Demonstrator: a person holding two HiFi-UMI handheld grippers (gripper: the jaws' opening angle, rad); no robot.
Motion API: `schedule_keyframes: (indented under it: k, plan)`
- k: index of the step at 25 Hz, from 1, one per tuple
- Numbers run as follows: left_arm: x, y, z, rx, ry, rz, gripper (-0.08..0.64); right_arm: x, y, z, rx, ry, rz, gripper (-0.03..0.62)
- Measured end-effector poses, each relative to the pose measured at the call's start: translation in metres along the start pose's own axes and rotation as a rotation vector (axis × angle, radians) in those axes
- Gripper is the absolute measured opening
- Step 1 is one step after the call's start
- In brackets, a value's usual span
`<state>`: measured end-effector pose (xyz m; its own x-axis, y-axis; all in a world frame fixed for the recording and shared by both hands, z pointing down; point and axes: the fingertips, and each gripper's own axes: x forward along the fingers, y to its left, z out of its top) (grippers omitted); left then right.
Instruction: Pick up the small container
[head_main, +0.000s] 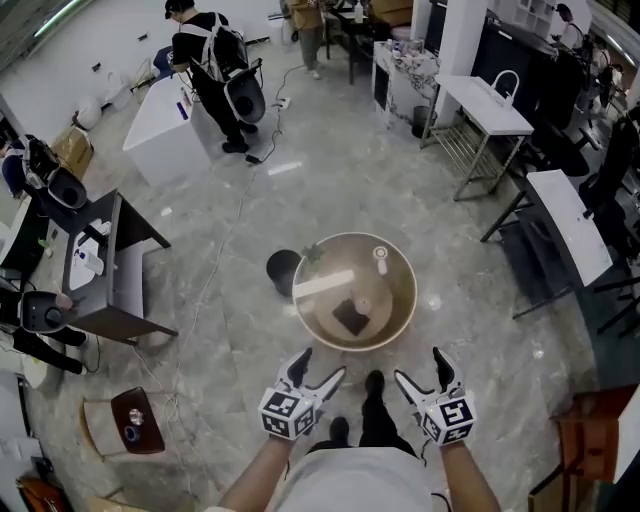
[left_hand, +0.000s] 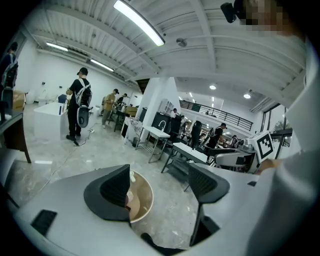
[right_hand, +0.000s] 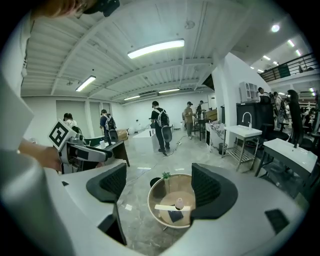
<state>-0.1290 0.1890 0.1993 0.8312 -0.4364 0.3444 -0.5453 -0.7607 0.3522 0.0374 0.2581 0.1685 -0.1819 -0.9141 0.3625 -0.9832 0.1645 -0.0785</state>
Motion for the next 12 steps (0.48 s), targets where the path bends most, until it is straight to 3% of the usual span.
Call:
schedule_keyframes:
  k: [12]
  plan:
    - [0.106,0.024,0.004,-0.069,0.044,0.064,0.373,0.097,-0.072,-0.012,0.006,0.104,0.160,0.419]
